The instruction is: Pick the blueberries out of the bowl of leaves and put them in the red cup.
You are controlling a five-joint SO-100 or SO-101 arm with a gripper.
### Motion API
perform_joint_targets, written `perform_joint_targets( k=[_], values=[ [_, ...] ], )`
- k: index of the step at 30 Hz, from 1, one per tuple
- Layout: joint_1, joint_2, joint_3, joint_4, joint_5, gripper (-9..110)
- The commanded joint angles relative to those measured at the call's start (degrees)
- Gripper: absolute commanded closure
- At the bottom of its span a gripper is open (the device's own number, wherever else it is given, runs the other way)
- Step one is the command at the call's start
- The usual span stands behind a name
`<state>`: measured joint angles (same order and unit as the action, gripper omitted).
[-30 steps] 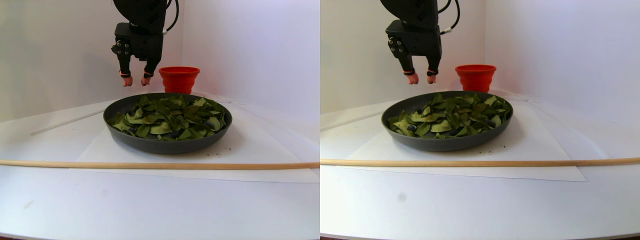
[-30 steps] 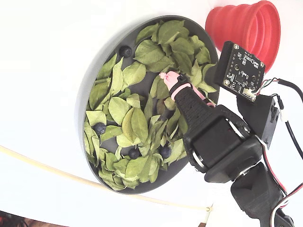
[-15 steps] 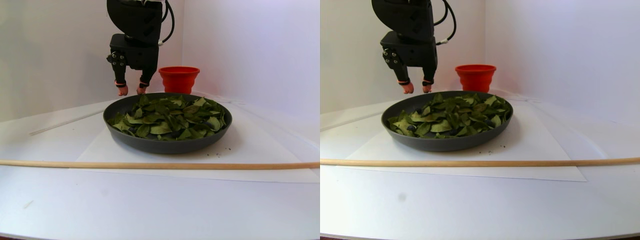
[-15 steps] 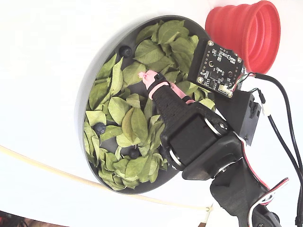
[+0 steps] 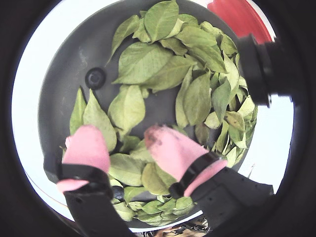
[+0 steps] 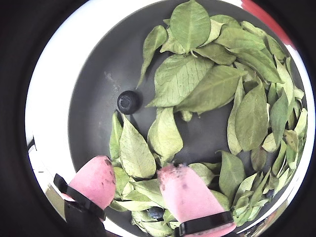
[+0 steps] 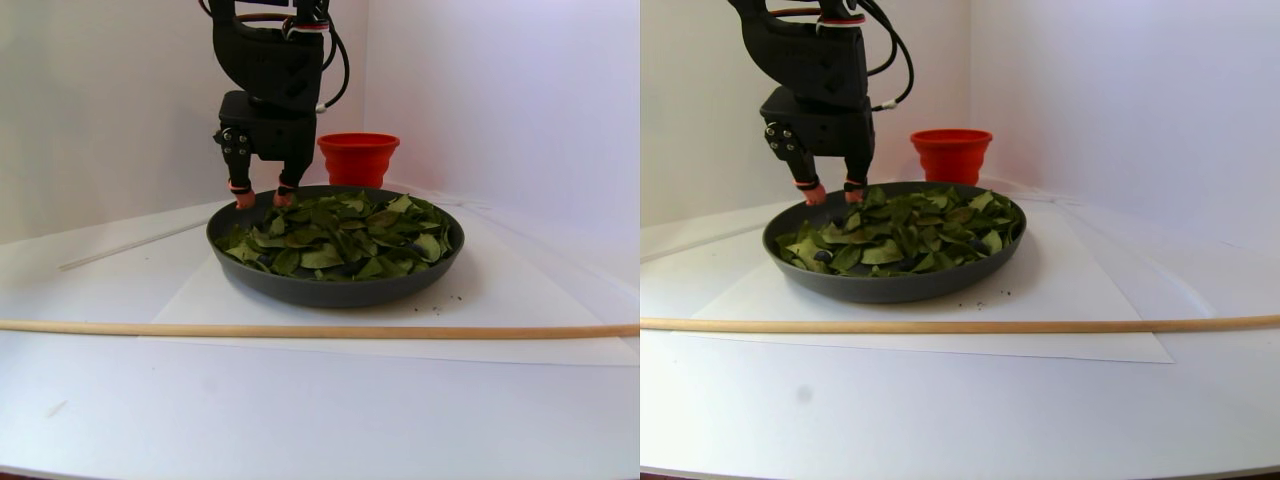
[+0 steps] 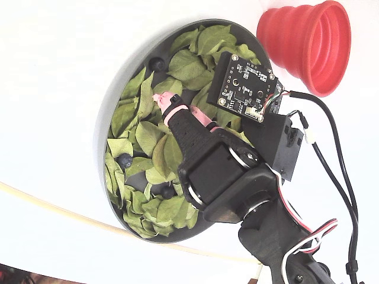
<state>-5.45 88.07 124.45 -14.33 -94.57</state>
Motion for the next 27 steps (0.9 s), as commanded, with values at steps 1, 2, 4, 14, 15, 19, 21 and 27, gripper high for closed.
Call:
perform_joint_targets(
  k=[1,2,4,14,15,19,21,27],
  values=[
    [-0.9,0.7,-3.2,-1.1,0.5,84],
    [-0.9,0.4,-3.3,-1.4,0.6,84],
    [-1.1,-0.1,-3.7,-1.7,0.9,84],
    [-1.6,-3.8,-5.6,-4.3,1.2,83],
    [-1.6,-4.0,-5.8,-4.7,1.1,83],
    [-1.7,-5.0,-6.9,-5.2,1.1,83],
    [-1.7,-5.5,-7.2,-5.4,1.2,83],
    [-1.9,-6.9,-8.4,-6.4,1.3,84]
  ],
)
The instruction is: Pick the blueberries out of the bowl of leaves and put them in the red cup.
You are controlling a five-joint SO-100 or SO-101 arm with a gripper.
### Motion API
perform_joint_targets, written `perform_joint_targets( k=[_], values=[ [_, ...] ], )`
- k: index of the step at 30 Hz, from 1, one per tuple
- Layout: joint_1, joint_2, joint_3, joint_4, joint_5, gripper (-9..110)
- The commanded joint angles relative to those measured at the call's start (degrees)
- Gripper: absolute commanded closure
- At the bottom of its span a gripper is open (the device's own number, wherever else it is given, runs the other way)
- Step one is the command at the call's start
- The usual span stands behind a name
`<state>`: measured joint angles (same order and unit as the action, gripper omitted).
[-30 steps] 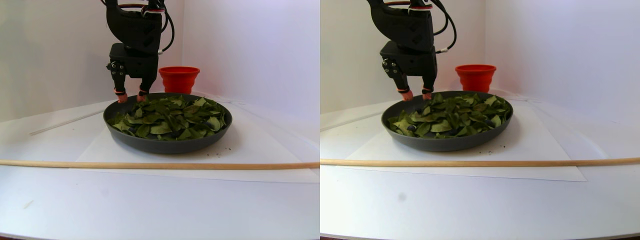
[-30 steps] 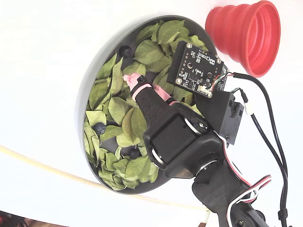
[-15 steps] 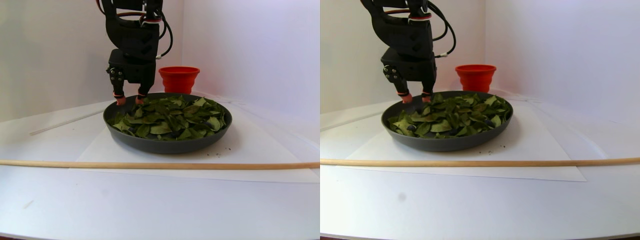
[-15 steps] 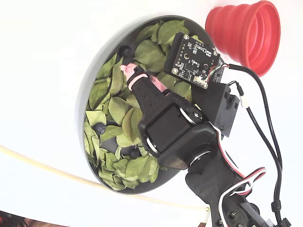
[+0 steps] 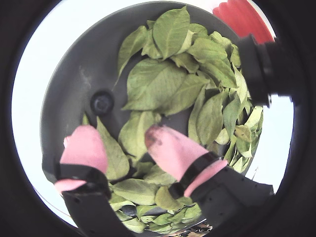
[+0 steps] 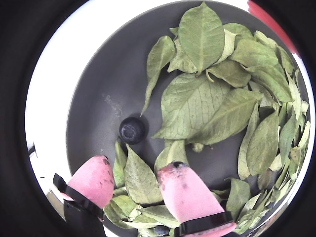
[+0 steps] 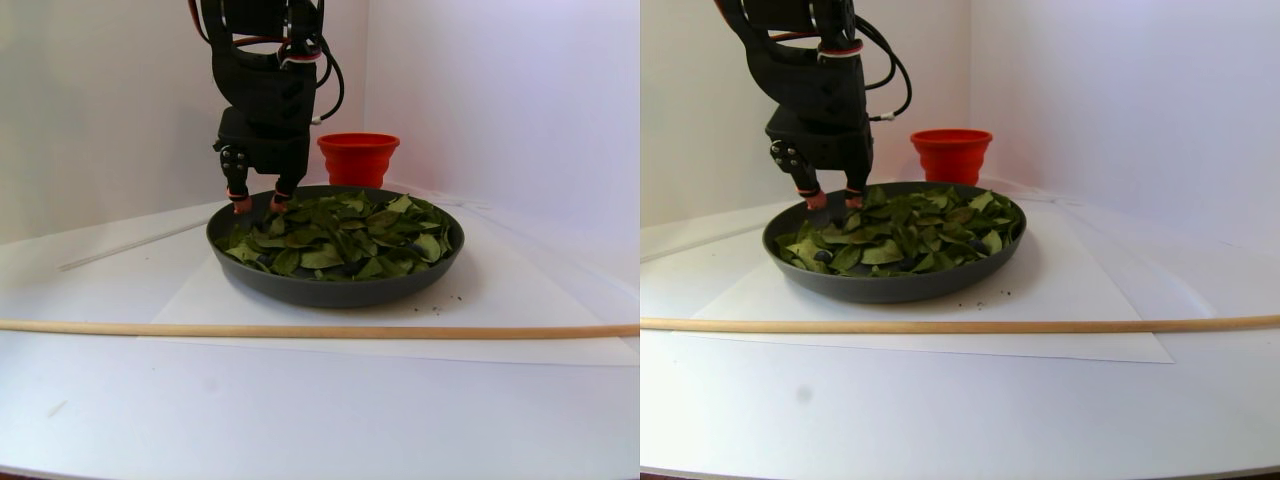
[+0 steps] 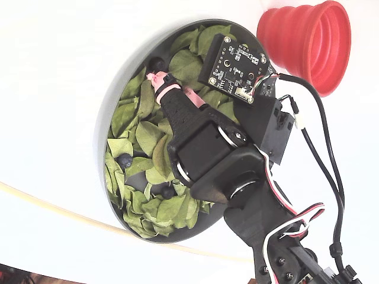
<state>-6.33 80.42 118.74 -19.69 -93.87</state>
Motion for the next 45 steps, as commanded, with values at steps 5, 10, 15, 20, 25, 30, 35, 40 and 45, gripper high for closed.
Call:
perform_joint_targets(
  k=[5,10,15,20,25,30,35,40,45],
  values=[
    [-1.3,-0.7,-3.5,-2.4,0.6,84],
    [-1.6,-1.7,-4.3,-3.1,0.8,84],
    [-1.6,-2.9,-5.0,-4.1,0.7,84],
    [-1.6,-4.0,-5.7,-4.8,0.5,84],
    [-1.4,-4.9,-6.0,-5.4,0.4,84],
    [-0.9,-6.2,-6.5,-6.4,-0.3,84],
    [-0.6,-7.0,-6.9,-7.2,-0.5,84],
    [-0.2,-8.3,-7.3,-8.3,-0.9,84],
    [0.0,-9.3,-8.0,-9.0,-1.3,84]
  ],
)
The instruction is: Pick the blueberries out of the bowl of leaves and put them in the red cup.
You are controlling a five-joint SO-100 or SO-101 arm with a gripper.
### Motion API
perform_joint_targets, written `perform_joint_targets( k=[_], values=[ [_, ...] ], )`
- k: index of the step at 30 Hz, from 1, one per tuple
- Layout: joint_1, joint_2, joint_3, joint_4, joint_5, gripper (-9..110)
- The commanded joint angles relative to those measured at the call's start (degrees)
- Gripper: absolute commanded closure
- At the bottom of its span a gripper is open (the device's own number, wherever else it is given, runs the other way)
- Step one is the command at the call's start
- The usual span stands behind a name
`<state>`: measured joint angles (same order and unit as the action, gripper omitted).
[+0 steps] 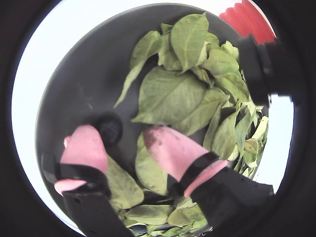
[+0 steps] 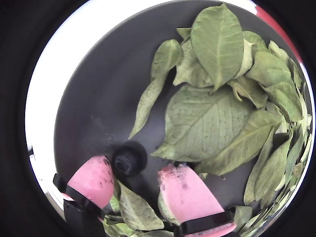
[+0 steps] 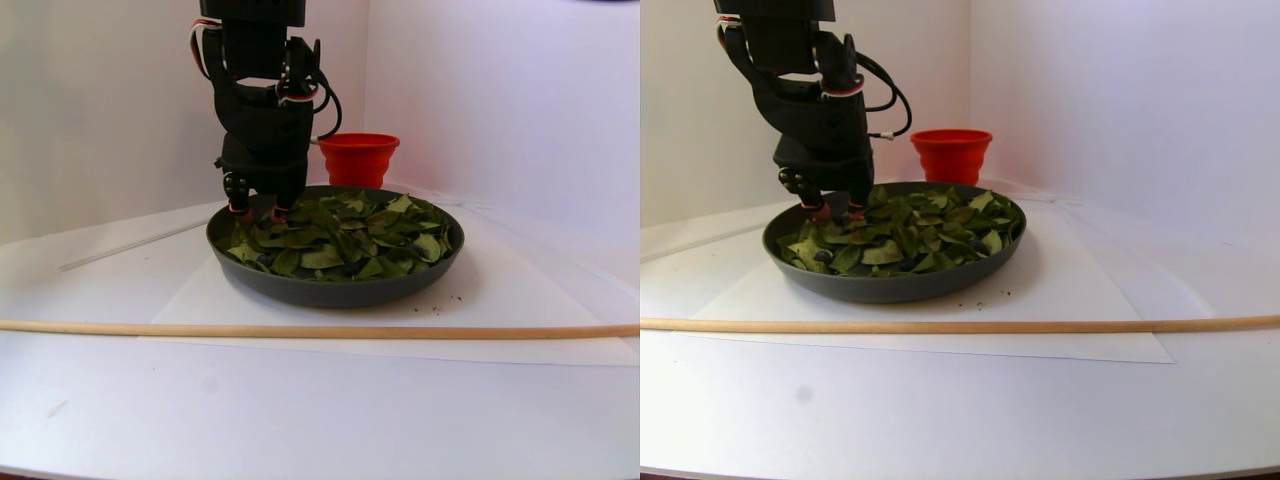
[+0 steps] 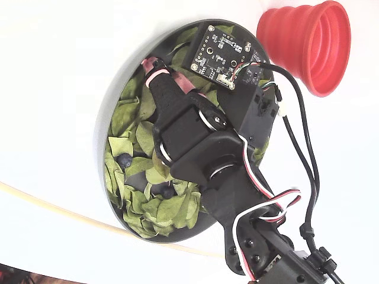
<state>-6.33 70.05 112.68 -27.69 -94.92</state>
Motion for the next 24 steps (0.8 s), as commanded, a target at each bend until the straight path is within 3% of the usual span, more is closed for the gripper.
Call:
perform_joint_targets(
  k=[1,24],
  values=[
    [0.1,1.0,-2.0,-1.1,-0.3,84],
    [-1.5,1.1,-1.2,-1.5,1.6,84]
  ],
)
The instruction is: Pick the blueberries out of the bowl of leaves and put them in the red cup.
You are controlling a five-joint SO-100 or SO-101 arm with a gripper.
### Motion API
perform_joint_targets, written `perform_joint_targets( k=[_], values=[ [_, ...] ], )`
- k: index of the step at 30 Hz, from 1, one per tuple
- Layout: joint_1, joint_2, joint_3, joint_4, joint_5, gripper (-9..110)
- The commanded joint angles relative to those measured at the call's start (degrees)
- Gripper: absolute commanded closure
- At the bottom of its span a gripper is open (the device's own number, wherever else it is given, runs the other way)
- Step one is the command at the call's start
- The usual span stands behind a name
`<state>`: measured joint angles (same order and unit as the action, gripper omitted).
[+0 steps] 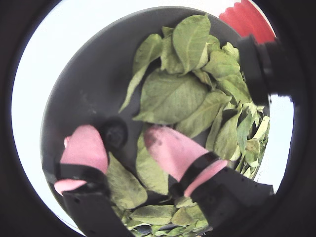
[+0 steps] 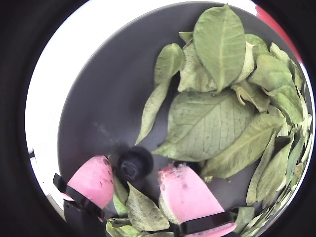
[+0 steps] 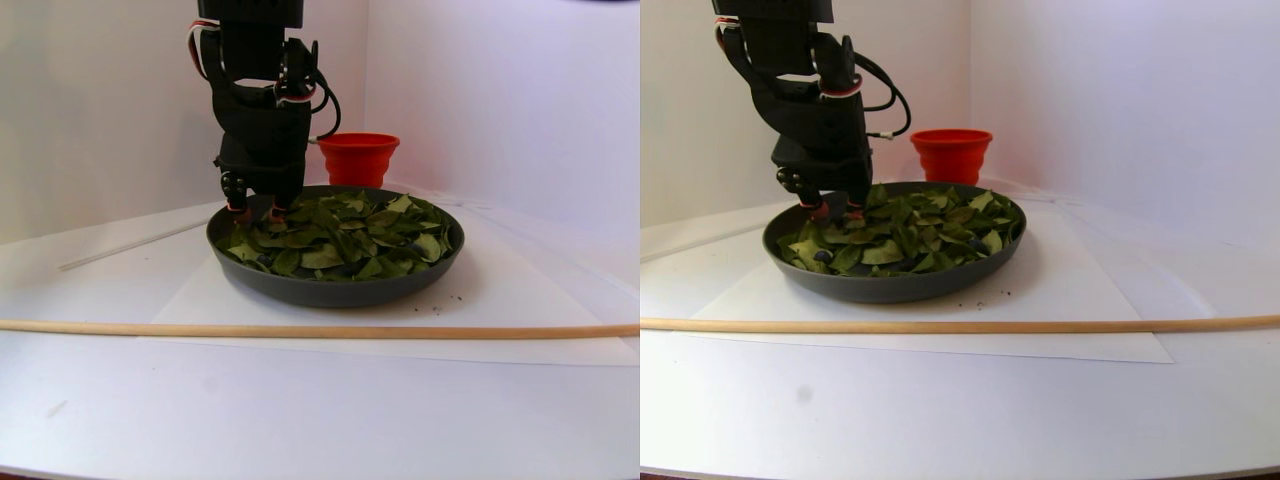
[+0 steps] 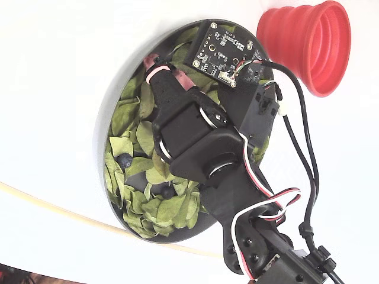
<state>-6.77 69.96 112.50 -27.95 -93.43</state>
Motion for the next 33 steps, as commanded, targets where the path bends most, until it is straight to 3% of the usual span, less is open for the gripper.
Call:
perform_joint_targets(
  k=[1,33],
  values=[
    [-1.1,1.0,-1.2,-1.2,0.0,84],
    [-0.8,-5.4,-3.3,-4.3,-2.9,90]
  ],
)
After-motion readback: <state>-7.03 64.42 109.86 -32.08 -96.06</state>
